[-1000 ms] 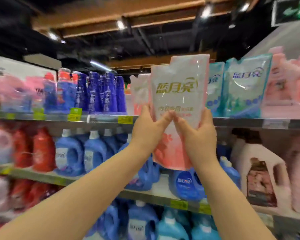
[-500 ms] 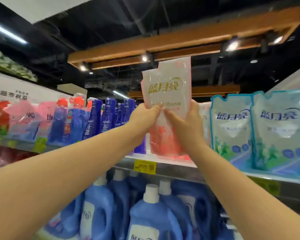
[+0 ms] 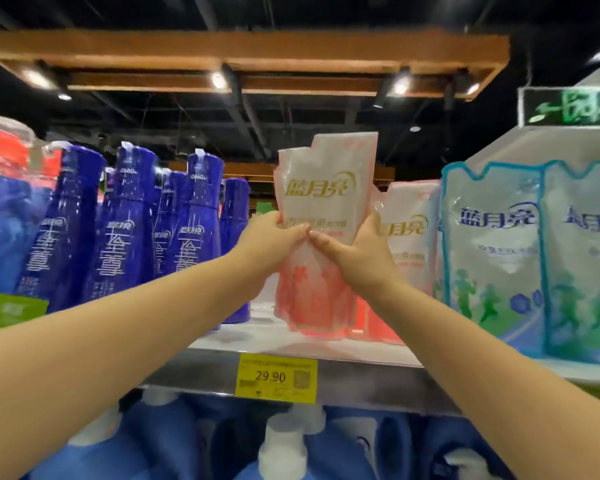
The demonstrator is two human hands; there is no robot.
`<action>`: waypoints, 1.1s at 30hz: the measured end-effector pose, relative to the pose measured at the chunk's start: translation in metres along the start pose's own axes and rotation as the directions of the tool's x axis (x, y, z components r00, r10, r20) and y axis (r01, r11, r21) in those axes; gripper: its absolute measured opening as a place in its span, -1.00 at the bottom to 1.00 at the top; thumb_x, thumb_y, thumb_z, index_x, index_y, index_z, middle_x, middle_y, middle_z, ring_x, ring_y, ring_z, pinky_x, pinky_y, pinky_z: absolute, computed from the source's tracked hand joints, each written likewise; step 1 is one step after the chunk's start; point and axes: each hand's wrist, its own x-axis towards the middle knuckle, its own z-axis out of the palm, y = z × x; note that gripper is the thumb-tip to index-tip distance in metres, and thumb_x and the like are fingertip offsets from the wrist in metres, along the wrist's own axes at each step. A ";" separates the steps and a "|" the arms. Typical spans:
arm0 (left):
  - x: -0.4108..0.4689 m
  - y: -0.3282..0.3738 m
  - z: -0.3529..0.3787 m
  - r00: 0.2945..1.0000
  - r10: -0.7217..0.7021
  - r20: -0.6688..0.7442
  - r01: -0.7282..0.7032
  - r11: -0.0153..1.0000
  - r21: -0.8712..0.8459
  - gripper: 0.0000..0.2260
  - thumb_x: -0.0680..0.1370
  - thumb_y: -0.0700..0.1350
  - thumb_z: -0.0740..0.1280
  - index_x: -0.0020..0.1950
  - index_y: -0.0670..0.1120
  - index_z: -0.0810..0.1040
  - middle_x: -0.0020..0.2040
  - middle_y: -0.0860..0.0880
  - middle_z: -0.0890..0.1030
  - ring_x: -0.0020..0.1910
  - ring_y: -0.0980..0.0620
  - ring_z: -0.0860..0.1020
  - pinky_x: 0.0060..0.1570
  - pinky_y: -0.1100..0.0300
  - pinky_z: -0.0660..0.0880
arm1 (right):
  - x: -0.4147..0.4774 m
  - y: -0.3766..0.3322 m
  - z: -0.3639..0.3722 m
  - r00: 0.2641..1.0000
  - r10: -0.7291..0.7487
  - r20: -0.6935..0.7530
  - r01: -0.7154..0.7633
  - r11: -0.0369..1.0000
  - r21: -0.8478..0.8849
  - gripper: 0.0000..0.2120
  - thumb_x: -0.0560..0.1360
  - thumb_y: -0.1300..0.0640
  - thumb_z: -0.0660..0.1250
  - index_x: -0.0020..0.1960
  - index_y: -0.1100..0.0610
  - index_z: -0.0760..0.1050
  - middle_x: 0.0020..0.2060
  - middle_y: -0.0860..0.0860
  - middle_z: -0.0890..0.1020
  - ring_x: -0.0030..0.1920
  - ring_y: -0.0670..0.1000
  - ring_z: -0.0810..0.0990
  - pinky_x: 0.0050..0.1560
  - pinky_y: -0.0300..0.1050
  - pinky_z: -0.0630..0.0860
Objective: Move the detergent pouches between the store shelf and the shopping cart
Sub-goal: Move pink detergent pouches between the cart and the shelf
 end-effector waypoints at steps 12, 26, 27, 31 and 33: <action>0.005 -0.041 0.001 0.991 0.005 0.137 0.016 0.988 -0.153 -0.52 0.48 -0.05 0.37 0.36 0.02 0.30 -0.11 0.12 0.52 -0.20 0.17 0.55 -0.48 0.34 0.52 | -0.005 0.021 -0.009 0.974 0.198 0.110 -0.198 0.980 -0.012 -0.23 0.32 0.02 0.52 0.37 0.12 0.17 0.19 0.05 0.54 0.13 0.05 0.58 0.18 0.07 0.53; 0.003 -0.039 0.007 0.991 0.022 0.131 -0.007 0.993 -0.117 -0.48 0.50 -0.04 0.33 0.42 -0.02 0.25 0.05 0.04 0.51 -0.26 0.20 0.47 -0.51 0.39 0.48 | -0.002 0.036 -0.009 0.948 0.275 0.160 -0.297 0.944 0.141 0.34 -0.14 -0.31 0.60 0.49 -0.06 0.01 0.31 0.10 0.45 0.23 0.15 0.52 0.21 0.20 0.49; 0.004 -0.040 0.007 0.992 0.023 0.126 -0.009 0.993 -0.115 -0.49 0.50 -0.03 0.33 0.41 -0.02 0.25 0.00 0.07 0.50 -0.26 0.20 0.47 -0.50 0.37 0.49 | -0.001 0.037 -0.008 0.948 0.275 0.160 -0.298 0.943 0.147 0.36 -0.16 -0.33 0.59 0.49 -0.07 0.00 0.33 0.11 0.43 0.25 0.16 0.51 0.22 0.21 0.48; 0.005 -0.042 0.008 0.994 0.017 0.111 -0.002 0.991 -0.134 -0.50 0.50 -0.03 0.34 0.39 -0.01 0.28 -0.13 0.14 0.45 -0.26 0.21 0.48 -0.48 0.34 0.49 | -0.004 0.034 -0.006 0.948 0.272 0.165 -0.301 0.934 0.190 0.25 -0.04 -0.23 0.62 0.48 -0.04 0.02 0.31 0.12 0.44 0.23 0.16 0.52 0.20 0.20 0.49; 0.005 -0.043 0.008 0.995 0.016 0.100 -0.002 0.991 -0.136 -0.50 0.49 -0.03 0.35 0.39 -0.02 0.28 -0.09 0.12 0.46 -0.26 0.21 0.49 -0.47 0.33 0.50 | -0.005 0.033 -0.007 0.947 0.263 0.184 -0.300 0.929 0.215 0.02 0.15 -0.08 0.58 0.45 0.03 0.08 0.21 0.11 0.51 0.14 0.13 0.58 0.16 0.17 0.53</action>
